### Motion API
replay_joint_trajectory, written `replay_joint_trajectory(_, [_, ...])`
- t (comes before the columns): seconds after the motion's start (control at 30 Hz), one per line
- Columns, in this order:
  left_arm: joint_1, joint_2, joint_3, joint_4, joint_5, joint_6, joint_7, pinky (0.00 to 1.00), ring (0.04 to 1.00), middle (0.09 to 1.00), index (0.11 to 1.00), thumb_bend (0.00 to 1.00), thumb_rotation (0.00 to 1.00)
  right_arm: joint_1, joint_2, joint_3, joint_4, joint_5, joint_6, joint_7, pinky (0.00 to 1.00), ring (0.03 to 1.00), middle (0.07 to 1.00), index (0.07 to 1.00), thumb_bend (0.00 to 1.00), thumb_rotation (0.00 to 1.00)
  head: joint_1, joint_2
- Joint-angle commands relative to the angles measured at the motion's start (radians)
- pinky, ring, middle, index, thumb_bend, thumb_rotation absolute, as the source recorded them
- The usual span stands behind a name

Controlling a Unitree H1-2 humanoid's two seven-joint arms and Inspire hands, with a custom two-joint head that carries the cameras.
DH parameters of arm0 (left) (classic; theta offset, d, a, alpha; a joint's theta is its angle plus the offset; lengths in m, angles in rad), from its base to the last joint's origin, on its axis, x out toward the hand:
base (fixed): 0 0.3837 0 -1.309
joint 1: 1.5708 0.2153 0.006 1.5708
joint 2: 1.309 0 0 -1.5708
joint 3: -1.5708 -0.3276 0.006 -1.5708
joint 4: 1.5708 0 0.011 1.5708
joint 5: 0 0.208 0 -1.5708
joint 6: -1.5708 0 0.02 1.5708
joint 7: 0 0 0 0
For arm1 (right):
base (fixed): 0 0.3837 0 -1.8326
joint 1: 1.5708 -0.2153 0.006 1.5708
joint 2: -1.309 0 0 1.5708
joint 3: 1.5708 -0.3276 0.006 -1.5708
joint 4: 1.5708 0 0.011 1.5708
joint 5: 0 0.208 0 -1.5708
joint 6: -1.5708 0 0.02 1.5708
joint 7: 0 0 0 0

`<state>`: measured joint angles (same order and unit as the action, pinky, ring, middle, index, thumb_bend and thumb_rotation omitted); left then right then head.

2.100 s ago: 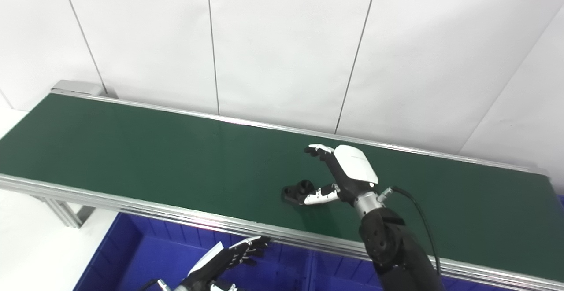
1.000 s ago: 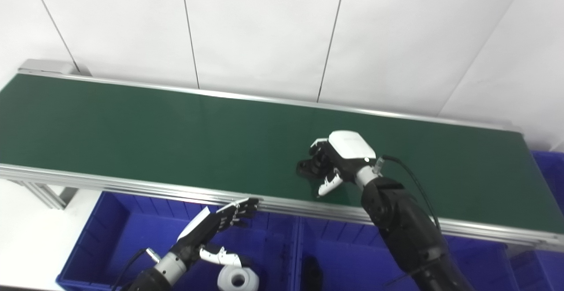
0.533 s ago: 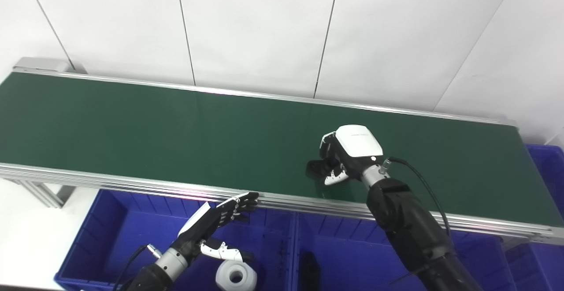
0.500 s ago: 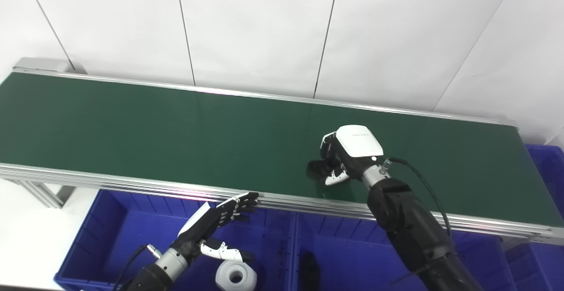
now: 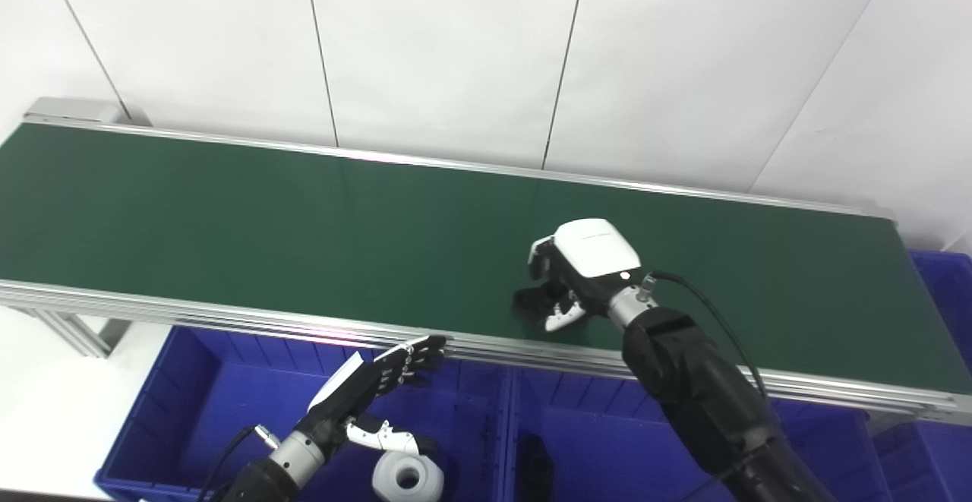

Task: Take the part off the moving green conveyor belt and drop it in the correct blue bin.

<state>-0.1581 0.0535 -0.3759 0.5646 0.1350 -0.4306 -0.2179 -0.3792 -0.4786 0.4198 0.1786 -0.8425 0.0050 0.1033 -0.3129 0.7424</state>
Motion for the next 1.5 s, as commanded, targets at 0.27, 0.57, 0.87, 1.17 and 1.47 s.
replay_joint_trajectory(0.27, [-0.023,-0.021,0.008,-0.054,0.015,-0.035,0.001,0.76,0.828,0.869,0.884,0.76,0.38,0.107,-0.010,-0.139,-0.360,0.025,0.036,0.076,0.26,0.330,0.479,0.489,0.53,0.00,0.036,0.045])
replay_joint_trajectory(0.57, [-0.011,-0.056,0.005,-0.094,0.049,-0.006,0.009,0.78,0.846,0.875,0.876,0.76,0.38,0.331,0.002,-0.237,-0.486,0.074,0.013,0.065,0.31,0.402,0.455,0.521,0.52,0.00,0.134,0.074])
replay_joint_trajectory(0.87, [0.005,-0.083,0.005,-0.131,0.076,0.027,0.009,0.77,0.844,0.869,0.878,0.76,0.39,0.509,0.031,-0.270,-0.355,0.115,-0.085,-0.086,0.37,0.444,0.451,0.531,0.52,0.00,0.193,0.107])
replay_joint_trajectory(1.17, [0.006,-0.089,0.007,-0.139,0.073,0.037,0.005,0.76,0.841,0.867,0.871,0.77,0.39,0.538,0.084,-0.286,-0.177,0.159,-0.086,-0.171,0.42,0.497,0.470,0.520,0.52,0.00,0.207,0.115])
replay_joint_trajectory(1.47, [0.013,-0.079,0.009,-0.154,0.066,0.044,-0.005,0.76,0.839,0.870,0.876,0.76,0.39,0.525,0.189,-0.291,-0.135,0.275,-0.036,-0.131,0.78,0.871,0.905,0.876,0.66,0.21,0.209,0.118])
